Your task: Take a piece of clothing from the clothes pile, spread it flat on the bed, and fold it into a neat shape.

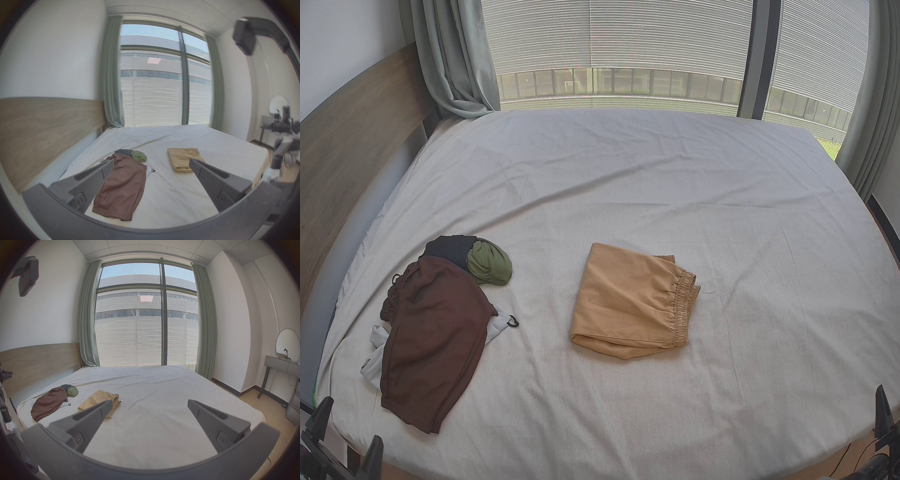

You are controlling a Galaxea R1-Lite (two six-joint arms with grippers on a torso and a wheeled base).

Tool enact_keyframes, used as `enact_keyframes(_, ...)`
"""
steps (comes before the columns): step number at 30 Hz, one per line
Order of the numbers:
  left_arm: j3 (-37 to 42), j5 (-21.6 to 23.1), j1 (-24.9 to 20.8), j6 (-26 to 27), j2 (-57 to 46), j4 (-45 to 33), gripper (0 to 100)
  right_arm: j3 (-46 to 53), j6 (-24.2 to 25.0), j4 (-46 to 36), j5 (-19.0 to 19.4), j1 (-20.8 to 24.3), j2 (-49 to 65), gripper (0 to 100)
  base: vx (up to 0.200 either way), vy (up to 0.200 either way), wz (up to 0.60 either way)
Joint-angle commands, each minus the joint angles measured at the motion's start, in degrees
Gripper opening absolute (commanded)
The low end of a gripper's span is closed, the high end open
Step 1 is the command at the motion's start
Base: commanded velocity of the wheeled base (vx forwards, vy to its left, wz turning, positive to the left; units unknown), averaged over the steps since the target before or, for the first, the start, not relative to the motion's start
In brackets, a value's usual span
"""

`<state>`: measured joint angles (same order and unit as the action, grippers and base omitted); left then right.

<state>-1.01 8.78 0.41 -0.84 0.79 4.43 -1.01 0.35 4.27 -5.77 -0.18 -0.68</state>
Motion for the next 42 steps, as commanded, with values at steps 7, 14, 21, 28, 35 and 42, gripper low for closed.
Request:
enact_keyframes(7, 0.9, -7.9, -0.1, 1.8, -0.5, -0.9, 100, 1.0, -0.6, 0.0, 0.6, 0.0, 0.7, 100, 0.0, 0.0, 0.0)
enact_keyframes(14, 0.7, -12.4, -0.2, 1.3, -0.5, -1.4, 100, 1.0, -0.6, 0.0, 1.6, 0.0, 0.7, 100, 0.0, 0.0, 0.0)
enact_keyframes(21, 0.7, -5.3, -0.2, -2.1, -0.5, -1.4, 100, 1.0, 0.5, -3.0, 2.7, 0.3, 0.6, 100, 0.0, 0.0, 0.0)
enact_keyframes(28, 0.8, -5.3, -0.3, 2.7, -0.5, -4.0, 100, -0.2, -0.6, -7.1, 3.9, 0.1, 0.5, 100, 0.0, 0.0, 0.0)
enact_keyframes(35, 0.9, -7.6, -0.4, 1.8, -0.5, -4.6, 100, 0.8, -0.5, -4.2, 5.2, 0.3, 0.7, 100, 0.0, 0.0, 0.0)
enact_keyframes(42, 0.9, -7.6, -0.2, 1.8, -0.6, -4.5, 100, 0.7, -0.9, -4.5, 5.5, 0.2, 0.7, 100, 0.0, 0.0, 0.0)
